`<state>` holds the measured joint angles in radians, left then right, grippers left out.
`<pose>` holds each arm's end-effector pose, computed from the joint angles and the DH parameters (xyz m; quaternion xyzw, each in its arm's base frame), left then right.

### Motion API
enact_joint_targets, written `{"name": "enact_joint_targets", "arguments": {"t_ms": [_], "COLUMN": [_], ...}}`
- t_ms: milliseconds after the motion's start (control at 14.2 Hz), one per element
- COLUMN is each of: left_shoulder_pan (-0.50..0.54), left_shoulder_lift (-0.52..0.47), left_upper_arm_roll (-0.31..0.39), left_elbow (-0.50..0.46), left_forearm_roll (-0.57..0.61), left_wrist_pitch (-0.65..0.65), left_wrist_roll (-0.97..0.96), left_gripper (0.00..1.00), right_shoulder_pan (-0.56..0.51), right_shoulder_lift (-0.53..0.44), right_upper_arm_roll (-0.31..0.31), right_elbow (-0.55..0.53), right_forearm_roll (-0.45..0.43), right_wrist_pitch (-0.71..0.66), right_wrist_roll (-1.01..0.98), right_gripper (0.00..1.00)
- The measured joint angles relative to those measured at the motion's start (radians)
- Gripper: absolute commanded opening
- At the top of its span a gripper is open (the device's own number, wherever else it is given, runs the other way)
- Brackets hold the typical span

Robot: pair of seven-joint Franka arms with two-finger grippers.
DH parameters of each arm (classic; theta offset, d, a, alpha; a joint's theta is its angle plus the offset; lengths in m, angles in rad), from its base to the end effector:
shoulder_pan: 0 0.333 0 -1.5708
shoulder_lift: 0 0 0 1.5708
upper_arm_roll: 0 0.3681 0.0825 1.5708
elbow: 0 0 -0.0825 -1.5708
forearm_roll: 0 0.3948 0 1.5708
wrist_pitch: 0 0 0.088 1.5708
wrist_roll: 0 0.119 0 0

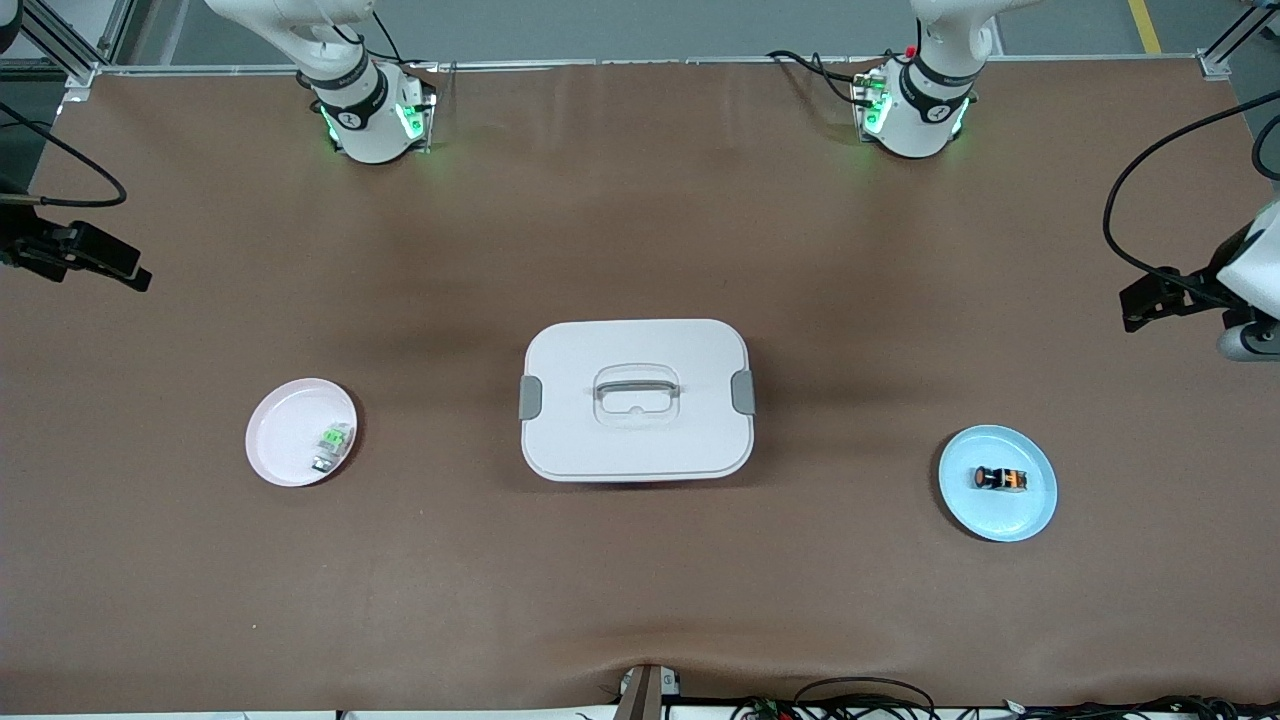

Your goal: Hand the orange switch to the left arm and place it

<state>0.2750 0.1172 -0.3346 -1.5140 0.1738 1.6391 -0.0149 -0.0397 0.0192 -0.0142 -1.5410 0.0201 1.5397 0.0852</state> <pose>0.6119 -0.0041 0.6338 -0.9973 0.0264 -0.0097 0.0672 0.5683 -0.0281 0.6654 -0.9975 0.0693 0.0104 0.0098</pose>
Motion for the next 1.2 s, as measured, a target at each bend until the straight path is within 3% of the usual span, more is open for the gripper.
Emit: {"name": "enact_joint_targets", "arguments": {"t_ms": [424, 565, 777, 1201], "left_shoulder_pan": [-0.008, -0.054, -0.202, -0.246], "left_shoulder_lift": [-0.046, -0.067, -0.099, -0.123], "left_upper_arm_roll": [-0.029, 0.02, 0.177, 0.185], "left_elbow": [0.007, 0.0, -0.024, -0.04], "left_forearm_roll": [-0.012, -0.044, -0.087, -0.093], "left_wrist_pitch": [-0.052, -0.06, -0.075, -0.096], "left_wrist_roll": [-0.088, -0.09, -0.09, -0.114], "left_gripper": [1.0, 1.0, 1.0, 1.0], "right_shoulder_pan": [0.0, 0.0, 0.0, 0.0], "right_shoulder_lift": [0.0, 0.0, 0.0, 0.0], "right_upper_arm_roll": [0.0, 0.0, 0.0, 0.0], "right_elbow": [0.0, 0.0, -0.001, -0.001], "right_forearm_roll": [0.0, 0.0, 0.0, 0.0], "right_wrist_pitch": [0.001, 0.001, 0.001, 0.001], "right_wrist_roll": [0.0, 0.0, 0.0, 0.0], "right_gripper": [1.0, 1.0, 1.0, 1.0]}}
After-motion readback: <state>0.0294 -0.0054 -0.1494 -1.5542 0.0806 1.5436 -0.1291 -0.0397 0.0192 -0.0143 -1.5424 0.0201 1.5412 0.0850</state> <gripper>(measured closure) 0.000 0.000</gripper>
